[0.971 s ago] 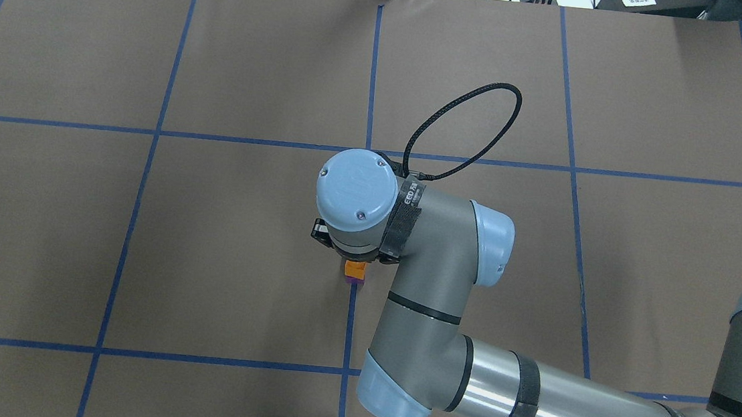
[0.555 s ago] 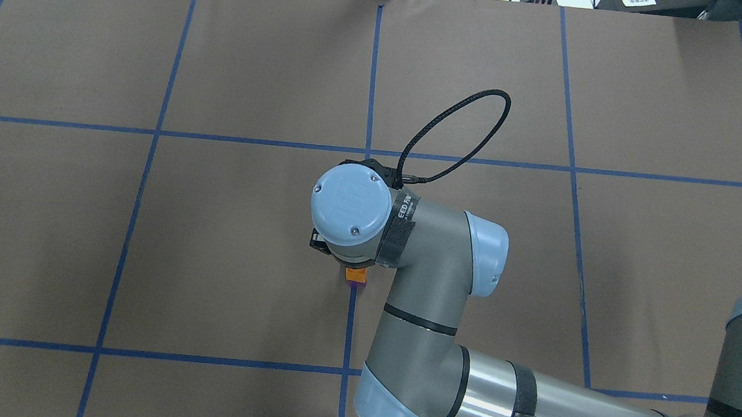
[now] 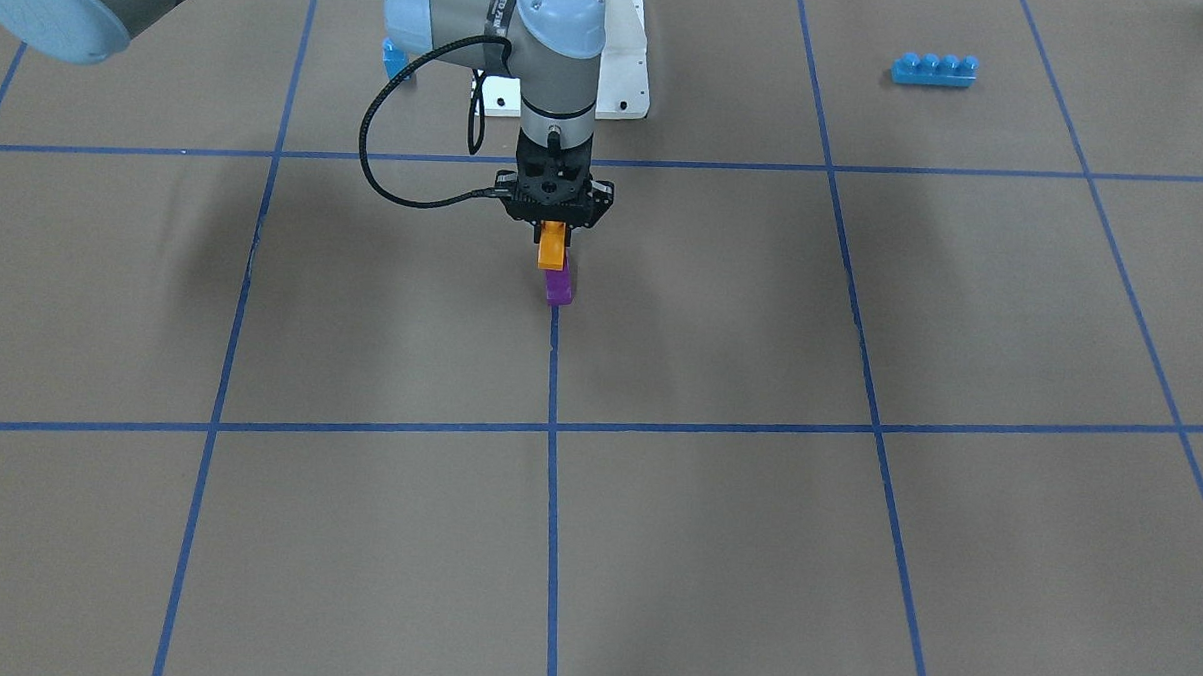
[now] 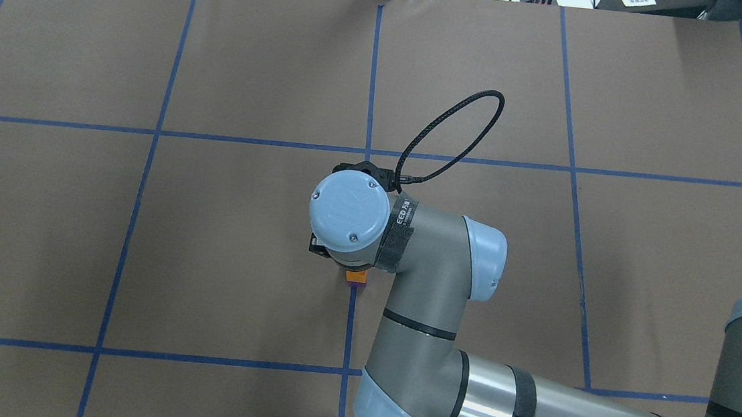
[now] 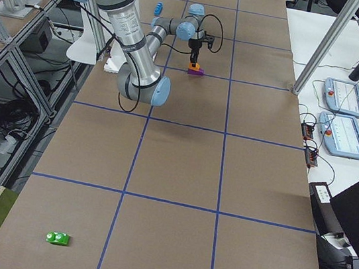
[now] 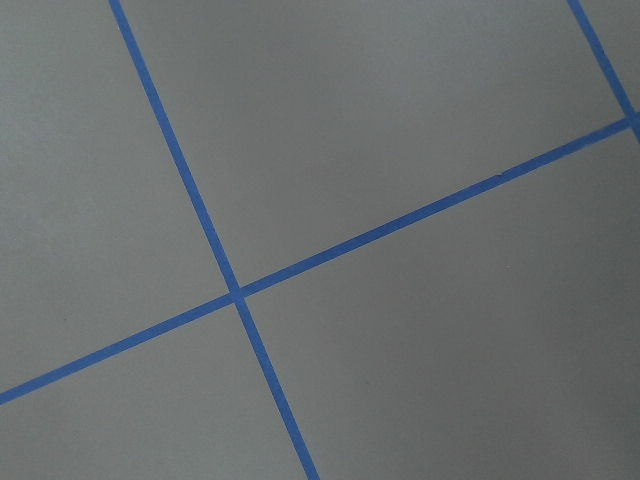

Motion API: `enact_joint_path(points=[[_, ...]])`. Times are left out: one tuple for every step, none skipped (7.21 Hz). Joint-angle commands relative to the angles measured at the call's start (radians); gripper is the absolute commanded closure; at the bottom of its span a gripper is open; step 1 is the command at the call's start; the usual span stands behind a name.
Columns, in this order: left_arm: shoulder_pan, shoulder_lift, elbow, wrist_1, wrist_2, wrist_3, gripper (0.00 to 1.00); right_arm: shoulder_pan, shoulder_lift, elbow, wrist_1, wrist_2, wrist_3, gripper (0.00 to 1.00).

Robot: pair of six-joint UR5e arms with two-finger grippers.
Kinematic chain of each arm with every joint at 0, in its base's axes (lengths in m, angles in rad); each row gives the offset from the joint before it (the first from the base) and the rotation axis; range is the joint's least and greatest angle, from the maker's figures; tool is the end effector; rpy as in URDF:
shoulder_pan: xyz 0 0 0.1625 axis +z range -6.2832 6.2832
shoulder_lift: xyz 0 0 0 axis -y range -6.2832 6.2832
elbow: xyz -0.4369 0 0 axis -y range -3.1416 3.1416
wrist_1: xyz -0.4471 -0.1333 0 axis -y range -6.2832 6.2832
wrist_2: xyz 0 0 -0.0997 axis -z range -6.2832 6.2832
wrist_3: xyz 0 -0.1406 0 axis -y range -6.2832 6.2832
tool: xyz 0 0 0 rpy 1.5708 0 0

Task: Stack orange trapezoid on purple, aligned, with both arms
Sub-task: 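Align and lower the orange block onto the purple block with the right gripper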

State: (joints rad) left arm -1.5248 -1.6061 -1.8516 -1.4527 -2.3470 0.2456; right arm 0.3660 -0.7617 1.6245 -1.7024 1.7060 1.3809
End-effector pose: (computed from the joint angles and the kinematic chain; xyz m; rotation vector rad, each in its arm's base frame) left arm -0.0091 -0.5589 0.5389 0.2655 0.7550 0.3528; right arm -0.6820 -0.3838 0.1615 0.0762 -0.7378 0.1185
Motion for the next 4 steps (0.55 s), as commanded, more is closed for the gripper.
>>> enact_joint_path(points=[[0.000, 0.000, -0.001, 0.000, 0.000, -0.002, 0.00, -0.002, 0.001, 0.002, 0.003, 0.001, -0.022, 1.00], [0.000, -0.002, -0.001, 0.000, 0.000, -0.002, 0.00, -0.004, 0.002, 0.002, 0.006, 0.001, -0.031, 0.89], [0.000, -0.002, -0.001, 0.000, 0.000, -0.002, 0.00, -0.010, 0.001, 0.002, 0.007, -0.003, -0.020, 0.30], [0.000, -0.002, -0.003, 0.000, 0.000, -0.003, 0.00, -0.012, -0.004, 0.005, 0.009, -0.008, -0.020, 0.01]])
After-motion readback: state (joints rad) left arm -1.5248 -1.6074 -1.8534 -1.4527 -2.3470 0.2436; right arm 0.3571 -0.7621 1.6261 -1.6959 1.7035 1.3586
